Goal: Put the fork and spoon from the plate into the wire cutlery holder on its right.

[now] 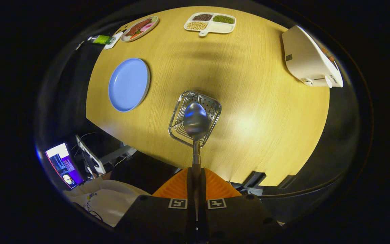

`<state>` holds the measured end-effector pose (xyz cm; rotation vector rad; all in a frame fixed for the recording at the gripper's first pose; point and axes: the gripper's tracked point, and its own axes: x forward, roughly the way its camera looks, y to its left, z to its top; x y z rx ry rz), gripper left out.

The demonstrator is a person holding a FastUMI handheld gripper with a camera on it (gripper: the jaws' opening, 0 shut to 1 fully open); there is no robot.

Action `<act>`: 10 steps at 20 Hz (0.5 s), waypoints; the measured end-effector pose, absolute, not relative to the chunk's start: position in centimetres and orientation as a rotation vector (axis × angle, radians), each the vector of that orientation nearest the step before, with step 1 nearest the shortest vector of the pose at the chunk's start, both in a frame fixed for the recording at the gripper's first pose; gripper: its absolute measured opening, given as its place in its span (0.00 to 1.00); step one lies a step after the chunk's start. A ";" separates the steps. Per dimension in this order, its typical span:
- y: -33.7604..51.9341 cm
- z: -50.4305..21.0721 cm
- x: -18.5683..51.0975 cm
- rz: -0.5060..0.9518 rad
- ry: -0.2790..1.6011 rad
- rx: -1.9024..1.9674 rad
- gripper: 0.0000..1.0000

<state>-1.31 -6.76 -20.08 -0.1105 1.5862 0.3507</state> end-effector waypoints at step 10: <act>-6.2 -21.3 0.2 0.365 1.680 -0.091 0.14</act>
